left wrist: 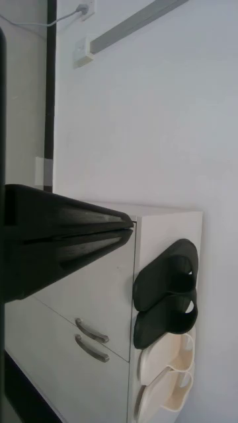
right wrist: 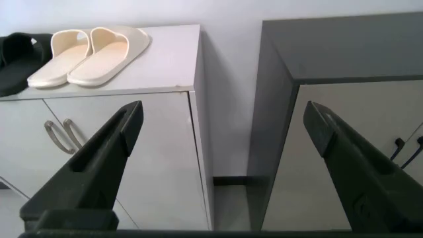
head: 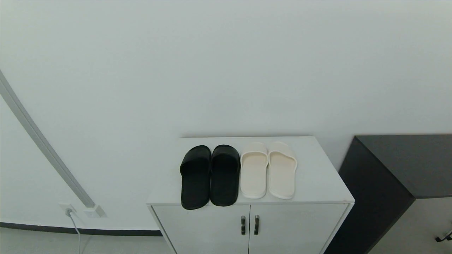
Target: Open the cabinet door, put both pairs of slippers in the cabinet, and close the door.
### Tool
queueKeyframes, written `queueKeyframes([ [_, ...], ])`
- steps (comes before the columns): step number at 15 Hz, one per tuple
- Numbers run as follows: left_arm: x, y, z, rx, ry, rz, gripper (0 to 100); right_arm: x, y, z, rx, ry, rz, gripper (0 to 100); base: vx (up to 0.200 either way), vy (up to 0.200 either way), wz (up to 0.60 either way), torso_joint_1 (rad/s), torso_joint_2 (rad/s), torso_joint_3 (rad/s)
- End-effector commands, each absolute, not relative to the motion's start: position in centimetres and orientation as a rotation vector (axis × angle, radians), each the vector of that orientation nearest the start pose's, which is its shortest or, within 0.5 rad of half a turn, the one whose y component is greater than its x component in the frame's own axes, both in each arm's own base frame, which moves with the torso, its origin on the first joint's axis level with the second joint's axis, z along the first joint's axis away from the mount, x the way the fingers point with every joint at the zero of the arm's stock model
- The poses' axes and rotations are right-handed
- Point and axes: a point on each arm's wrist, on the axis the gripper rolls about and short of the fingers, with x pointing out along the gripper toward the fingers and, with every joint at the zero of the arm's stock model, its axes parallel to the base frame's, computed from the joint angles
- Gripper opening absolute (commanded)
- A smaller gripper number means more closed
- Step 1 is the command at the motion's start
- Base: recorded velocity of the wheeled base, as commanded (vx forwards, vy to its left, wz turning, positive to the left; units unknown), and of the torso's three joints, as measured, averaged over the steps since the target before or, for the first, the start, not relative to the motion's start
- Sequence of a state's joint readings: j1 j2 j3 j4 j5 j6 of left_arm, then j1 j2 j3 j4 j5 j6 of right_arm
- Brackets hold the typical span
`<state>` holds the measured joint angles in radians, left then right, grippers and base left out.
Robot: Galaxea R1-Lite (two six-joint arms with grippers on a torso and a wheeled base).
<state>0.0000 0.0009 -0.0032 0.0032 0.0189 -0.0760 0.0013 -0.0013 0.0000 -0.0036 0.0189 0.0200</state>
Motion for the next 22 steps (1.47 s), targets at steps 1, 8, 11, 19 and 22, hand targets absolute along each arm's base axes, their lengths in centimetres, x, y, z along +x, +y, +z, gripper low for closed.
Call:
queueKeyframes([
  [1, -2.3, 0.0, 7.6, -0.077, -0.001, 0.018, 0, -2.3, 0.0, 7.6, 0.017, -0.004, 0.023, 100, 0.000, 0.000, 0.00, 0.000, 0.00, 0.000],
  [8, -2.3, 0.0, 7.6, -0.075, -0.001, 0.017, 0, -2.3, 0.1, 7.5, -0.055, -0.001, 0.048, 100, 0.000, 0.000, 0.00, 0.000, 0.00, 0.000],
  [11, -2.3, 0.0, 7.6, -0.074, 0.001, 0.018, 0, -2.4, 0.1, 8.1, -0.094, -0.023, 0.067, 100, 0.000, 0.000, 0.00, 0.000, 0.00, 0.000],
  [19, -2.3, 0.0, 7.6, -0.074, -0.001, 0.017, 0, 7.9, 1.7, 18.5, 0.000, 0.369, 0.385, 100, 0.000, 0.000, 0.00, 0.000, 0.00, 0.000],
  [22, -2.3, 0.0, 7.6, -0.072, 0.002, 0.017, 0, 11.7, 7.2, 18.0, 0.098, 0.415, 0.446, 100, 0.000, 0.000, 0.00, 0.000, 0.00, 0.000],
])
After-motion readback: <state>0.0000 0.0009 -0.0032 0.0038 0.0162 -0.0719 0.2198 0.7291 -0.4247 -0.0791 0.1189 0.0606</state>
